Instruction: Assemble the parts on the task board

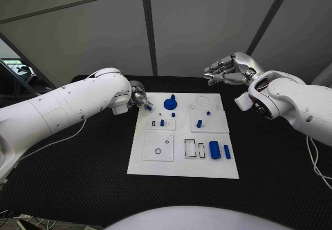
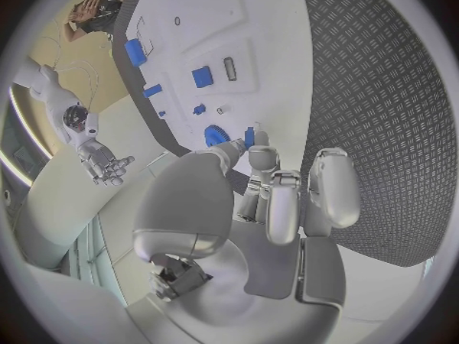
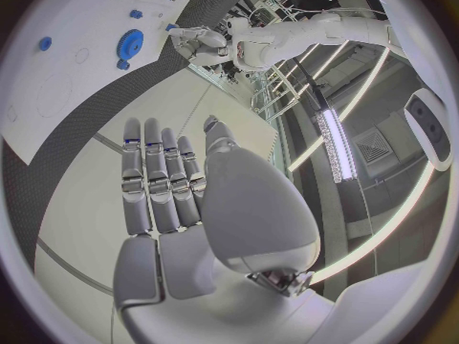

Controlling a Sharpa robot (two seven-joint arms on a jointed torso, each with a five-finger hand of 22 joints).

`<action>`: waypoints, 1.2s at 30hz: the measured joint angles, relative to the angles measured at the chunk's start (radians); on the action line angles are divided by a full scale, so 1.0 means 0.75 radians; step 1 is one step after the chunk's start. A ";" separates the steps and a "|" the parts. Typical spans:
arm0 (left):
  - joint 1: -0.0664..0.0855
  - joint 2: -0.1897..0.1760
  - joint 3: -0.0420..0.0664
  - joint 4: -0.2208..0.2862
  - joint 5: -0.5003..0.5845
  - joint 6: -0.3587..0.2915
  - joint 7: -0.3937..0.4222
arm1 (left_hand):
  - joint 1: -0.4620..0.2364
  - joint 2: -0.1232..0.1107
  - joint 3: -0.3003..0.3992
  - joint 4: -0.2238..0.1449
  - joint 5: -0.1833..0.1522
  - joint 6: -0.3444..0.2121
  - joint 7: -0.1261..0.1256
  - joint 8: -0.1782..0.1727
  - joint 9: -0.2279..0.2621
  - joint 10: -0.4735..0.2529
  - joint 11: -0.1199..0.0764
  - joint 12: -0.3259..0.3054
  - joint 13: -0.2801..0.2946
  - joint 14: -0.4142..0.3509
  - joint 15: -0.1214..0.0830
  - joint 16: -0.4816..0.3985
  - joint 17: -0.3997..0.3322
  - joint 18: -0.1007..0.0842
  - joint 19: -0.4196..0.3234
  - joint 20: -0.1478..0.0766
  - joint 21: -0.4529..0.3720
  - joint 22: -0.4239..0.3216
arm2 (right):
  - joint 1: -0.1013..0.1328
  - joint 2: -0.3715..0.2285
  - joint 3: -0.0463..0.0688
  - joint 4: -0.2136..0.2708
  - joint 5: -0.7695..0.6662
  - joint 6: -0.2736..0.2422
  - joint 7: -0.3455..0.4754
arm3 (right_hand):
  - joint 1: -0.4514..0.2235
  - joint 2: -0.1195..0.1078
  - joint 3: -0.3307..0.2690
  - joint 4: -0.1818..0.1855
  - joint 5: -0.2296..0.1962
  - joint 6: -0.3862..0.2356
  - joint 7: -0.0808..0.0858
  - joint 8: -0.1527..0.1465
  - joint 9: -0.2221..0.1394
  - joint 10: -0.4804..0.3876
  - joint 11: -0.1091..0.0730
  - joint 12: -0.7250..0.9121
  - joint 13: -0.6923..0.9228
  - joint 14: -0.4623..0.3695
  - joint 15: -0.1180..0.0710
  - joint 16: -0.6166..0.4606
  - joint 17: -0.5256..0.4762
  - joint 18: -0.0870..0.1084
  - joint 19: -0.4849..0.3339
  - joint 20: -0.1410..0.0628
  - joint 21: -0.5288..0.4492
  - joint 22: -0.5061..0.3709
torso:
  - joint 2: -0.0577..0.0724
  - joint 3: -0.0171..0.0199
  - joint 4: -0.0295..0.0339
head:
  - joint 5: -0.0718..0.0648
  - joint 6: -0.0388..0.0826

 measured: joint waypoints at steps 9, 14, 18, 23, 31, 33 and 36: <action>-0.019 -0.127 -0.002 0.218 0.077 -0.130 -0.003 | -0.073 -0.054 0.129 -0.031 0.004 -0.005 -0.005 0.035 0.031 0.030 -0.003 0.030 0.026 -0.003 -0.007 0.005 0.000 0.000 0.019 -0.010 0.021 0.001 | 0.000 -0.006 0.000 0.001 0.000 0.001 -0.001 | 0.000 0.000 0.000 0.000 0.000 0.000 0.000 0.000 0.000 0.000 0.000 0.000 0.000 0.000 0.000 0.000 -0.001 0.000 0.000 0.000 0.000 0.000 | 0.000 -0.0005 0.0012 | 0.011 0.001; -0.044 -0.189 -0.005 0.339 0.080 -0.195 -0.004 | -0.086 -0.063 0.137 -0.031 0.012 0.001 -0.010 0.043 0.034 0.042 -0.005 0.037 0.035 0.001 -0.010 0.005 0.000 0.000 0.029 -0.009 0.027 0.001 | 0.000 -0.009 0.000 0.001 0.000 0.001 -0.002 | 0.000 0.000 0.000 0.000 0.000 0.000 0.000 0.000 0.000 0.000 0.000 0.000 0.000 0.000 0.000 0.000 -0.001 0.000 0.000 0.000 0.000 0.000 | 0.000 -0.0003 0.0032 | 0.015 -0.003; -0.064 -0.216 -0.010 0.400 0.069 -0.235 -0.006 | -0.092 -0.063 0.154 -0.041 0.012 0.001 -0.010 0.047 0.036 0.047 -0.009 0.037 0.039 0.001 -0.011 0.005 0.000 0.000 0.029 -0.009 0.027 0.001 | 0.000 -0.009 0.000 0.001 0.000 0.002 -0.003 | 0.000 0.000 0.000 0.000 0.000 0.000 0.000 0.000 0.000 0.000 0.000 0.000 0.000 0.000 0.000 0.000 -0.001 0.000 0.000 0.000 0.000 0.000 | 0.000 0.0006 0.0035 | 0.018 -0.004; -0.085 -0.229 -0.017 0.443 0.041 -0.266 -0.008 | -0.094 -0.065 0.154 -0.041 0.011 0.001 -0.010 0.050 0.038 0.047 -0.009 0.044 0.041 -0.002 -0.013 0.005 0.000 0.000 0.032 -0.012 0.031 0.001 | 0.000 -0.008 0.000 0.001 0.000 0.002 -0.004 | 0.000 0.000 0.000 0.000 0.000 0.000 0.000 0.000 0.000 0.000 0.000 0.000 0.000 0.000 0.000 0.000 -0.001 0.000 0.000 0.000 0.000 0.000 | 0.000 0.0009 0.0033 | 0.021 -0.006; -0.109 -0.227 -0.024 0.474 -0.040 -0.285 -0.014 | -0.103 -0.073 0.161 -0.041 0.016 0.001 -0.010 0.055 0.043 0.058 -0.012 0.048 0.050 -0.004 -0.015 0.005 0.000 0.000 0.034 -0.014 0.031 0.001 | 0.000 -0.006 -0.001 0.000 0.000 0.002 -0.005 | 0.000 0.000 0.000 0.000 0.000 0.000 0.000 0.000 0.000 0.000 0.000 0.000 0.000 0.000 0.000 0.000 -0.001 0.000 0.000 0.000 0.000 0.000 | 0.002 0.0008 0.0009 | 0.021 -0.010; -0.110 -0.224 -0.025 0.474 -0.059 -0.285 -0.016 | -0.103 -0.073 0.161 -0.041 0.016 0.001 -0.010 0.057 0.043 0.058 -0.012 0.052 0.051 -0.004 -0.015 0.005 0.000 0.000 0.034 -0.014 0.031 0.001 | 0.000 -0.006 -0.001 0.000 0.000 0.002 -0.005 | 0.000 0.000 0.000 0.000 0.000 0.000 0.000 0.000 0.000 0.000 0.000 0.000 0.000 0.000 0.000 0.000 -0.001 0.000 0.000 0.000 0.000 0.000 | 0.002 0.0006 0.0009 | 0.021 -0.011; -0.111 -0.217 -0.026 0.472 -0.095 -0.284 -0.019 | -0.115 -0.075 0.179 -0.055 0.022 0.006 -0.015 0.057 0.043 0.059 -0.011 0.052 0.054 -0.004 -0.015 0.005 0.000 0.000 0.034 -0.014 0.031 0.001 | 0.000 -0.005 -0.001 0.000 0.000 0.003 -0.005 | 0.000 0.000 0.000 0.000 0.000 0.000 0.000 0.000 0.000 0.000 0.000 0.000 0.000 0.000 0.000 0.000 -0.001 0.000 0.000 0.000 0.000 0.000 | 0.003 0.0005 0.0004 | 0.020 -0.013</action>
